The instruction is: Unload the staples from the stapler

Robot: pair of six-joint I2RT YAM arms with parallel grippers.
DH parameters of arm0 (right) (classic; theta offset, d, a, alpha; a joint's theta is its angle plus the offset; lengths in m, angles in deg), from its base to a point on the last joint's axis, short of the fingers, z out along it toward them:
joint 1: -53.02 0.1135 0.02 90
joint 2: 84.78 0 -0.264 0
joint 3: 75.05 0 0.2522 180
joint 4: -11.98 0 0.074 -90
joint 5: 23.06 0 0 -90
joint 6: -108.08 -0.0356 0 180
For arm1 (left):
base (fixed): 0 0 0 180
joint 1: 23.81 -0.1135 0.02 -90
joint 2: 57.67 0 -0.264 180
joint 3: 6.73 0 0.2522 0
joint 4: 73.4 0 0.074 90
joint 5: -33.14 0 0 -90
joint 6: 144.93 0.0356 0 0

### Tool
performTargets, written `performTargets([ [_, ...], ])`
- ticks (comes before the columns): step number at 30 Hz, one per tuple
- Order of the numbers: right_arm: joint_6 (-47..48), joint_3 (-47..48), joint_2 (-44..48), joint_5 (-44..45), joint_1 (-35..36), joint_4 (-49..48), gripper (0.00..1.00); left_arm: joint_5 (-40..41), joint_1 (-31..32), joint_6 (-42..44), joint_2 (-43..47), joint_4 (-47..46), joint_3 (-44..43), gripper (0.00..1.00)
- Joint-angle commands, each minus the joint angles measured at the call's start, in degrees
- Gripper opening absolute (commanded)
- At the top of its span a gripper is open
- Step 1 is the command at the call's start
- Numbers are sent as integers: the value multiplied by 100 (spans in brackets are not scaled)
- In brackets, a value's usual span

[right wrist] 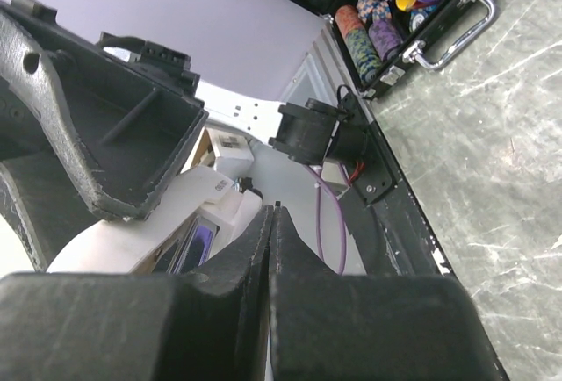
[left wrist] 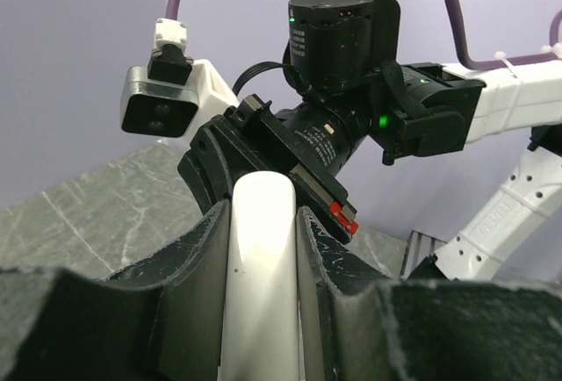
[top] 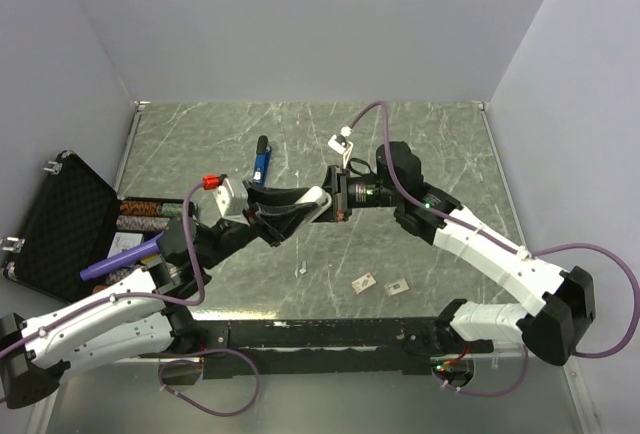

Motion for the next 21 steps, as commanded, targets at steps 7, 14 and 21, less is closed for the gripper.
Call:
performTargets([
  [7, -2, 931, -90, -473, 270, -440, 0, 385, 417, 405, -1007, 1118, -216, 1],
  [14, 130, 1142, -98, -464, 261, -264, 0, 421, 435, 414, -1200, 1267, -269, 1],
  [21, 323, 958, 59, -306, 261, 26, 0, 701, 435, 387, -1060, 1293, -304, 1],
])
